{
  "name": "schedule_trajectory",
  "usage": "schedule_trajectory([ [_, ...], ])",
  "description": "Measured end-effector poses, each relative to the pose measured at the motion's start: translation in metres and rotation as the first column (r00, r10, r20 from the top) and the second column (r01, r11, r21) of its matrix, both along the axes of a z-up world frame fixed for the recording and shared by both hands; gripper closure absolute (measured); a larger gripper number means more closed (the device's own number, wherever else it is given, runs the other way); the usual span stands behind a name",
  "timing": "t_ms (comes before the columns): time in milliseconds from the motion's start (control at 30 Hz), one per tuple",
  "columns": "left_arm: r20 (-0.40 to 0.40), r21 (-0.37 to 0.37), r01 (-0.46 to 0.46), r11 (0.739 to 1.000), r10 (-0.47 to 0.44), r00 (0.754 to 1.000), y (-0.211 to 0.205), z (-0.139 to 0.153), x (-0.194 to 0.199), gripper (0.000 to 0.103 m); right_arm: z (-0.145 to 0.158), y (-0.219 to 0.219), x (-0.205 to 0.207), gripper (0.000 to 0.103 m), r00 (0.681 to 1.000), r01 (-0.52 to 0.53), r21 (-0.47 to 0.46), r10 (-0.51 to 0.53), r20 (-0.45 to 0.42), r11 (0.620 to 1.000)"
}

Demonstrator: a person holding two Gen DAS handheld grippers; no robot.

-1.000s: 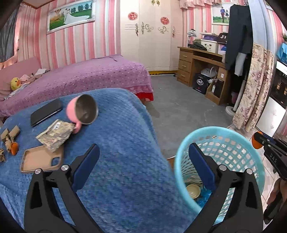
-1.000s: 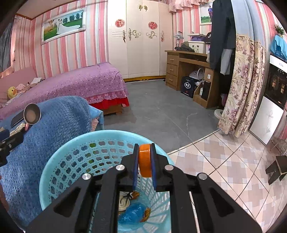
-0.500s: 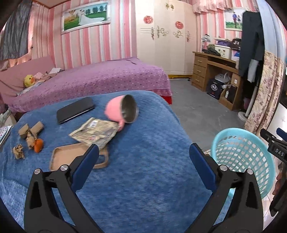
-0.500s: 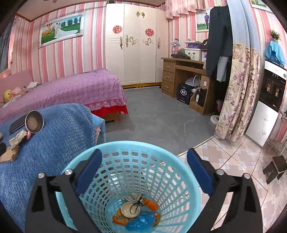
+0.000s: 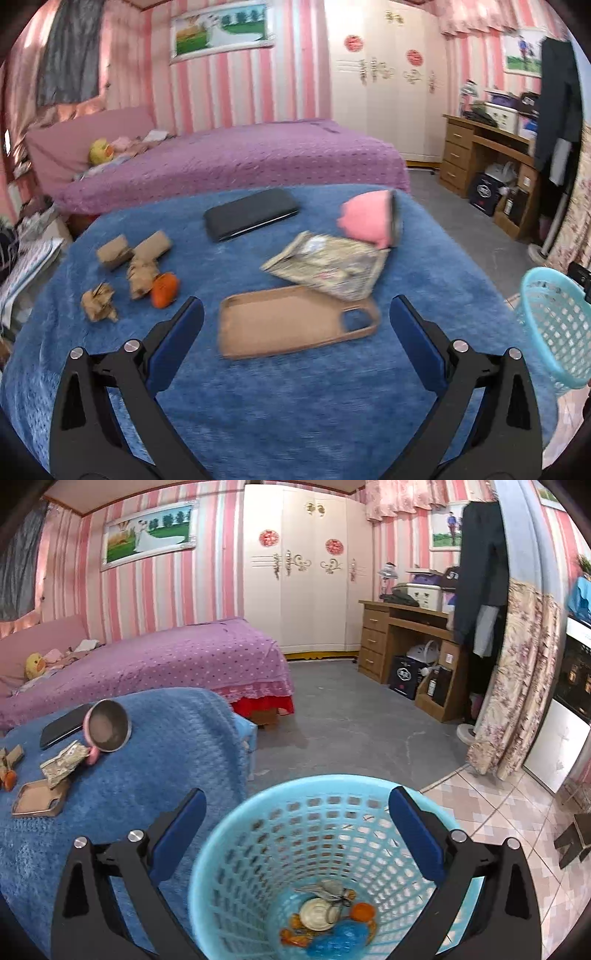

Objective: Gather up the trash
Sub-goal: 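Grasp the crumpled brown paper with the left tool while the right tool grasps the printed snack wrapper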

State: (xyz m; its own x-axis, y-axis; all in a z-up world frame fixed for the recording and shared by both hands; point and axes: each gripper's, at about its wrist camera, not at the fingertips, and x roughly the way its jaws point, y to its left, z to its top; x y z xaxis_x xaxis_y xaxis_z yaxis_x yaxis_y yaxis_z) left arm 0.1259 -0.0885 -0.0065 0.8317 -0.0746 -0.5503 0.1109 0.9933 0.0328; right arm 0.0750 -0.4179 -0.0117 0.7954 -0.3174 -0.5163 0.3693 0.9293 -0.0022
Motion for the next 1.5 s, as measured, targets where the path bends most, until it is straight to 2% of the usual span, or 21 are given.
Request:
schedule_trajectory([
  [133,-0.017,-0.012,-0.044,0.999,0.043,0.999,0.029,-0.005,0.01,0.006,-0.004,0.021,0.012,0.006,0.999,-0.036,0.012,0.036,-0.006,0.999],
  [300,-0.008,0.048,-0.083,0.995,0.083,0.997,0.055,-0.011,0.015,0.006,-0.006,0.039,0.02,0.006,0.999,-0.054,0.048,0.053,0.006,0.997],
  [667,-0.035,0.073,-0.121,0.99,0.124,0.992,0.103,-0.018,0.027,0.006,-0.003,0.103,0.038,0.006,0.991,-0.131,0.002,0.131,-0.003,0.991],
  [867,-0.085,0.008,-0.185,0.983,0.185,0.979,0.153,-0.026,0.036,0.006,-0.004,0.138,0.049,0.006,0.983,-0.181,-0.018,0.18,-0.021,0.983],
  [1167,-0.146,-0.027,-0.273,0.962,0.267,0.953,0.212,-0.037,0.054,0.006,-0.003,0.182,0.085,0.006,0.96,-0.277,-0.047,0.274,-0.059,0.96],
  [1367,-0.205,-0.014,-0.271,0.962,0.263,0.943,0.222,-0.049,0.075,0.007,-0.005,0.199,0.114,0.006,0.946,-0.318,-0.039,0.314,-0.074,0.947],
  [1467,-0.194,-0.009,-0.261,0.965,0.254,0.947,0.218,-0.048,0.083,0.009,-0.017,0.199,0.121,0.006,0.94,-0.33,-0.015,0.327,-0.1,0.944],
  [1500,-0.191,-0.007,-0.257,0.966,0.251,0.949,0.216,-0.048,0.086,0.013,-0.021,0.2,0.124,0.006,0.937,-0.335,-0.01,0.332,-0.108,0.942],
])
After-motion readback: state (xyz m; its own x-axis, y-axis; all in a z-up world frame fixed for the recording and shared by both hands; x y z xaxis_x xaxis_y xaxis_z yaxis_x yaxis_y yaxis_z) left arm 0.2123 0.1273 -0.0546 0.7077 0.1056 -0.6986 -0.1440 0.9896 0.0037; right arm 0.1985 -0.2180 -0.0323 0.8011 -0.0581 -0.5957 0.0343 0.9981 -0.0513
